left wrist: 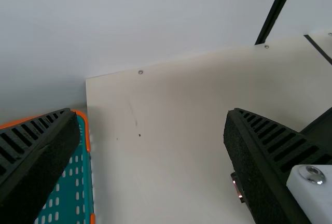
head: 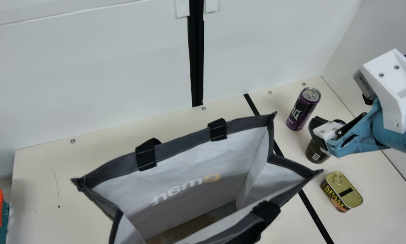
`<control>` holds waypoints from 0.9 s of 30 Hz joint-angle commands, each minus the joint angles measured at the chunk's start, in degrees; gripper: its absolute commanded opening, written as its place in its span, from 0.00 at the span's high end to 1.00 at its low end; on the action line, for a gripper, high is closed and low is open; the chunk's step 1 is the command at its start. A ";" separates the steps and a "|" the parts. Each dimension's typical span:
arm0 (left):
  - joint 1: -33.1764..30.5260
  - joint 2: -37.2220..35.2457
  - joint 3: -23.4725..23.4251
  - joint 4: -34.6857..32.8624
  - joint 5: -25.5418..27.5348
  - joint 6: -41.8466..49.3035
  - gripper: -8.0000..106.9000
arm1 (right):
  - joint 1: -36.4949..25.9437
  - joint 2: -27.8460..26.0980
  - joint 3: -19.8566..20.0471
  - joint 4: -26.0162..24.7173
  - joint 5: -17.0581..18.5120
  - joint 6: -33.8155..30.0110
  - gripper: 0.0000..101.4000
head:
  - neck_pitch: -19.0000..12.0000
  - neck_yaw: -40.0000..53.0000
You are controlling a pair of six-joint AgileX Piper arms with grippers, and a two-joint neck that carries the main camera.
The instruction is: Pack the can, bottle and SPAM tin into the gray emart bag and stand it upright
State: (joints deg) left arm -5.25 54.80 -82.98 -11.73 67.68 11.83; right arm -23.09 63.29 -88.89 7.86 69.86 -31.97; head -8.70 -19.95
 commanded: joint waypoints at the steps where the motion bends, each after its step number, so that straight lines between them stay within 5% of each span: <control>1: -0.08 0.60 -0.95 -0.36 -0.09 0.51 0.15 | 0.00 0.00 0.00 0.00 0.00 0.00 0.06 | -1.30 -0.05; 27: -12.54 11.41 -16.60 0.52 1.41 3.75 0.15 | 0.00 0.00 0.00 0.00 0.00 0.00 0.06 | -1.30 -0.05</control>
State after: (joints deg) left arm -16.59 65.81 -98.76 -11.61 69.00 15.50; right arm -23.09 63.29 -88.89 7.86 69.86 -31.97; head -8.70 -19.86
